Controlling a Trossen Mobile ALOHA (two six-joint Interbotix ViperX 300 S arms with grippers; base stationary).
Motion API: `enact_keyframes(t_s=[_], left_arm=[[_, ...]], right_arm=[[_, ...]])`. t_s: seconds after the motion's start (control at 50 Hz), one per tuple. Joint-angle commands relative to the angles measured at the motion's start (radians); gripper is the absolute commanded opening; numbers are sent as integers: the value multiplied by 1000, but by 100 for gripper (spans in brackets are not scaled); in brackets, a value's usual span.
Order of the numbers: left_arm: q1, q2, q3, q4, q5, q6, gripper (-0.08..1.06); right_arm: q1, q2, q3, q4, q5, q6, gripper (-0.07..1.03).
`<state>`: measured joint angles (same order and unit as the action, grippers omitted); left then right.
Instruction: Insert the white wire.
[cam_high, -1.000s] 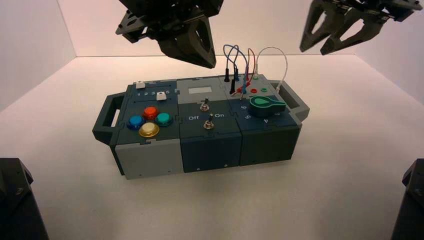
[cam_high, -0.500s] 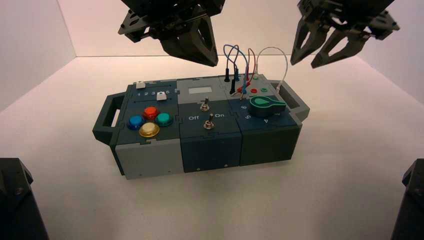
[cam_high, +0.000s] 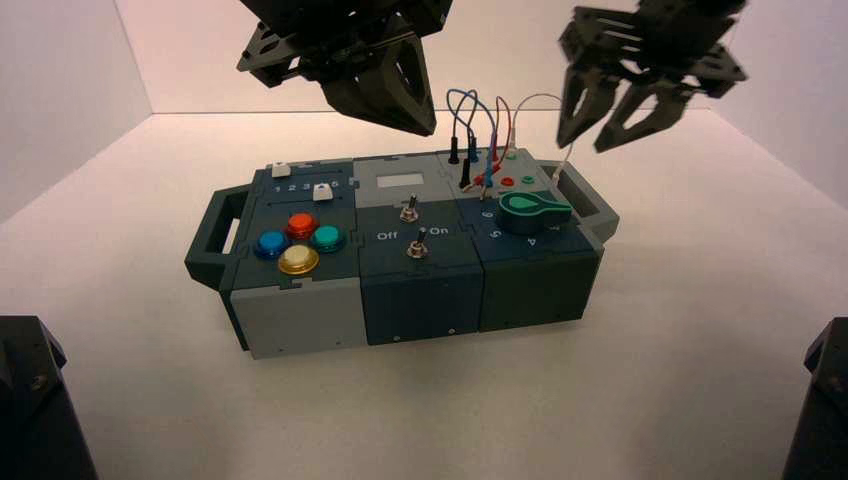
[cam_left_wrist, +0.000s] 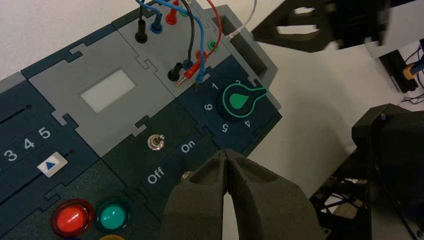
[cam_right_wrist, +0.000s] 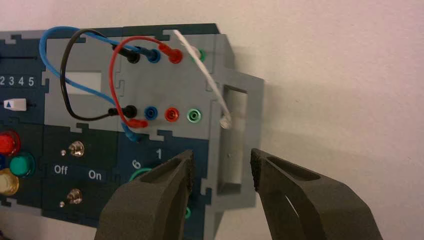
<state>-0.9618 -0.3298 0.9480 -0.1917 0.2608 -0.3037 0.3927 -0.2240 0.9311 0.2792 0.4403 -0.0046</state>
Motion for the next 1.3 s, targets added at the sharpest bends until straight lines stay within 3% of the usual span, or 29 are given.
enact_keyframes(t_s=[0.02, 0.72, 1.3], left_arm=[[-3, -6, -25, 2, -9, -2, -3], [-3, -5, -41, 5, -8, 3, -3], [-3, 2, -41, 6, -8, 5, -3]], right_arm=[[17, 38, -49, 6, -8, -2, 58], [11, 153, -101, 5, -35, -2, 52], [-11, 176, -94, 3, -28, -2, 49]])
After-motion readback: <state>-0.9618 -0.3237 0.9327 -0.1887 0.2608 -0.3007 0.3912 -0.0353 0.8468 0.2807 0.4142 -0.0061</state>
